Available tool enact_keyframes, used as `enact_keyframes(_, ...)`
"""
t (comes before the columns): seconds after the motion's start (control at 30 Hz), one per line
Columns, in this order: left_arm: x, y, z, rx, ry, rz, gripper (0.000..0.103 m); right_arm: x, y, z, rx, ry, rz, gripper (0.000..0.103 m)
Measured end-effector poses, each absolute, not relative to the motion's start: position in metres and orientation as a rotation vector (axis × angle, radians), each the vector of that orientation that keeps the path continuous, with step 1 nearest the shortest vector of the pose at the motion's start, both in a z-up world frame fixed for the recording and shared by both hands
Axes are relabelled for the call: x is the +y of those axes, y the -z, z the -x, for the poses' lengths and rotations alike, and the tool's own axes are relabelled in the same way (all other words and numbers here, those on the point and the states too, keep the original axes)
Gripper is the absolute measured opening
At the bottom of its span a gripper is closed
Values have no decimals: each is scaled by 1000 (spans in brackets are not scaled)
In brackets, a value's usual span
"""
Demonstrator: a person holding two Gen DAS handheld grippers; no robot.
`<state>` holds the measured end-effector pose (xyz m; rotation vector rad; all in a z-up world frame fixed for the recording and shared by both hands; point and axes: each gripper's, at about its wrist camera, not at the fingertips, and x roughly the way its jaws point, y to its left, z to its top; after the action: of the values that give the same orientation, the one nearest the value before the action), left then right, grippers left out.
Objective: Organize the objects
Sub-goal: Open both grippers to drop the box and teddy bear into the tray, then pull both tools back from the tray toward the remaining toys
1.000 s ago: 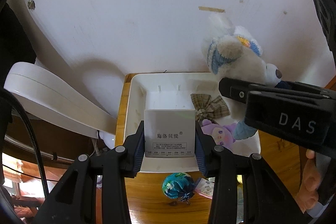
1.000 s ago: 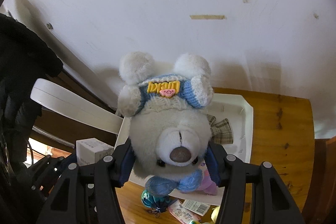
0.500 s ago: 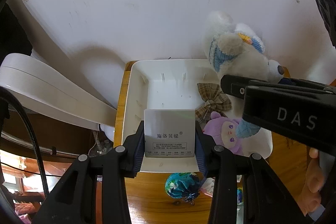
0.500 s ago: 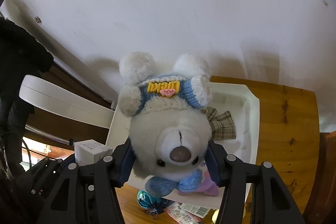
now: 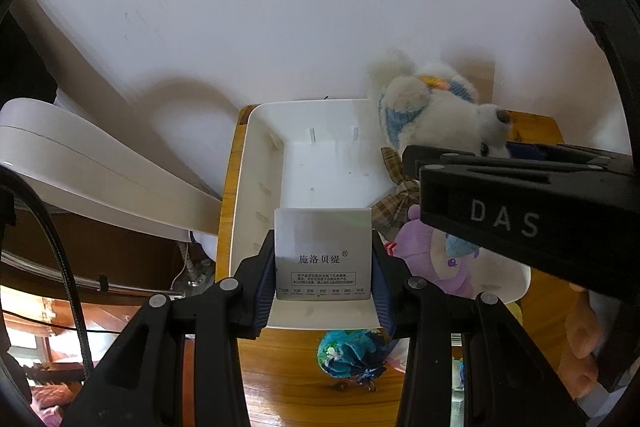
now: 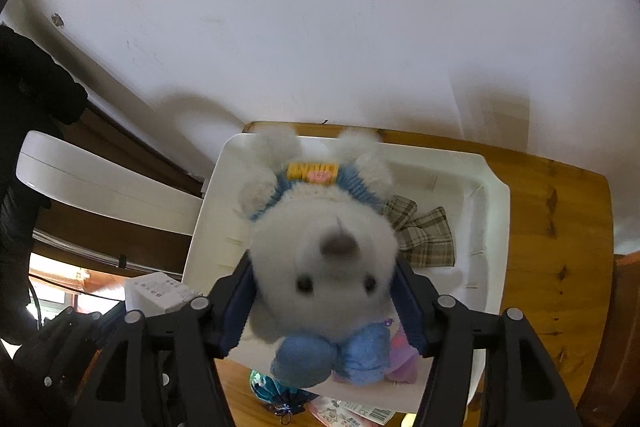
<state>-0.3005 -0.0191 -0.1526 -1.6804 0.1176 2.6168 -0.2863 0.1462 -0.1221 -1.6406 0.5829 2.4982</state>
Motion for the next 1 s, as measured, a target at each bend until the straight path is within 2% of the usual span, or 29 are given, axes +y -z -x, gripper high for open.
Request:
enact_keyframes(0.13,-20,153,301,100,-2614,1691,46,146,123,288,589,-2493,1642,66)
enact_keyframes(0.4,-19,146,295,94,-2627,1681,78,146,119,283,613,-2487,1628,66)
enact_keyframes(1.0,-28,112,271,123,-2677,1575,78,132,89,249,562,-2517,1550,66)
